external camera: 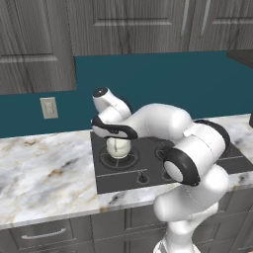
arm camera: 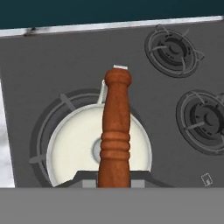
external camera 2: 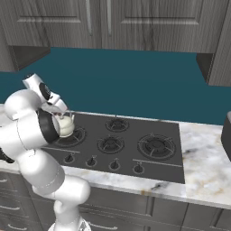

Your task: The kettle is done boiling. Turn off the stove, then wait for 300 timesteps before moving the kettle to the dining table.

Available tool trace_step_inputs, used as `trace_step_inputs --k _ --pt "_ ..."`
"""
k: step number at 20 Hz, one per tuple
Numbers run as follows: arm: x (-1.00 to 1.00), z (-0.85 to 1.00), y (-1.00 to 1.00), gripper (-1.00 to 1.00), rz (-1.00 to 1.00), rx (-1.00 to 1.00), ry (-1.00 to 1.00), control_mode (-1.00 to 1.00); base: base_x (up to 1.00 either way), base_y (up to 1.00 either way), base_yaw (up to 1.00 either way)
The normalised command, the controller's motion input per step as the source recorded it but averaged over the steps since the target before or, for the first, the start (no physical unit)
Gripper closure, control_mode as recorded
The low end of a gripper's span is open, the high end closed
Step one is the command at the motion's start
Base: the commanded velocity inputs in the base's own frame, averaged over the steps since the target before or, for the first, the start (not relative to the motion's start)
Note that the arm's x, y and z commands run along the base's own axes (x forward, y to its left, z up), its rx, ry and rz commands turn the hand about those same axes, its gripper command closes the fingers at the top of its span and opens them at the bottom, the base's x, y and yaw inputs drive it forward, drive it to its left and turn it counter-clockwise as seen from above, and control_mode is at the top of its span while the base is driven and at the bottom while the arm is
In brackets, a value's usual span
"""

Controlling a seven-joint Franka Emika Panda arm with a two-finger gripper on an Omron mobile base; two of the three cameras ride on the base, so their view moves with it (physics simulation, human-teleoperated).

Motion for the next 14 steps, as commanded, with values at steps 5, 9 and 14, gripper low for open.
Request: trace_step_inputs --k 5,9,14 --pt "-0.30 0.35 -0.01 1.00 -0.05 0.00 -0.02 -1.00 0.00 0.00 0.00" --pt "-0.24 0.35 -0.09 1.00 -0.04 0.00 0.00 -1.00 0.00 0.00 0.00" --pt "-0.20 0.35 -0.18 1.00 -0.03 0.00 0.00 -1.00 0.00 0.00 0.00"
